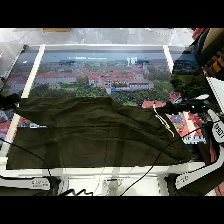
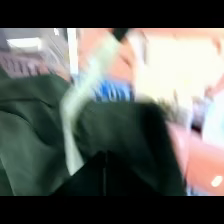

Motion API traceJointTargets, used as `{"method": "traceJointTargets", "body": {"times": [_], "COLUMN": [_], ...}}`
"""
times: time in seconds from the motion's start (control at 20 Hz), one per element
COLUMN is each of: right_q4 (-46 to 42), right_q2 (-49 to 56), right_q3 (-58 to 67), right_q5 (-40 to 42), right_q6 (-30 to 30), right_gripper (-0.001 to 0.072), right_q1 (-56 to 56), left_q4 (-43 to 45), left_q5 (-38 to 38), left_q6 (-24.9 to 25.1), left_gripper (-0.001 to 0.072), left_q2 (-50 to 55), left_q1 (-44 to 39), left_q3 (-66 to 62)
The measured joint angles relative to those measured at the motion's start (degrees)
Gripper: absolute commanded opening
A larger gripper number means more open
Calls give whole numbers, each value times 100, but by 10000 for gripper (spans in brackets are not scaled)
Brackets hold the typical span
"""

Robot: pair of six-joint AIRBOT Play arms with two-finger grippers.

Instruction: Fold the clothes and pants, and hang the long-sleeved shirts on hangers.

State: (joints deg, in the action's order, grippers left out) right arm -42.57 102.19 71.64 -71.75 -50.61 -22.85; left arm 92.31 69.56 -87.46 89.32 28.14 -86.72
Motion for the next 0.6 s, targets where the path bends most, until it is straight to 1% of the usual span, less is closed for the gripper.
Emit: {"method": "traceJointTargets", "body": {"times": [0.2, 0.25, 0.3, 0.35, 0.5, 0.6], "right_q4": [94, 61, -24, -208, -1001, -1412], "right_q2": [0, -2, -2, -2, -2, -2], "right_q3": [387, 509, 612, 706, 855, 901], "right_q5": [326, 400, 435, 470, 518, 378], "right_q6": [111, 109, 48, -68, -667, -929], "right_gripper": [34, 75, 344, 484, 484, 483], "right_q1": [98, 109, 120, 127, 133, 133], "left_q4": [2, 4, 7, 7, 11, 13], "left_q5": [9, 11, 11, 11, 13, 13], "left_q6": [0, 0, 0, 0, 0, 0], "left_gripper": [17, 17, 17, 17, 17, 17], "left_q2": [17, 15, 17, 17, 17, 17], "left_q1": [-20, -24, -24, -24, -24, -24], "left_q3": [0, 0, 0, 0, 0, 0]}}
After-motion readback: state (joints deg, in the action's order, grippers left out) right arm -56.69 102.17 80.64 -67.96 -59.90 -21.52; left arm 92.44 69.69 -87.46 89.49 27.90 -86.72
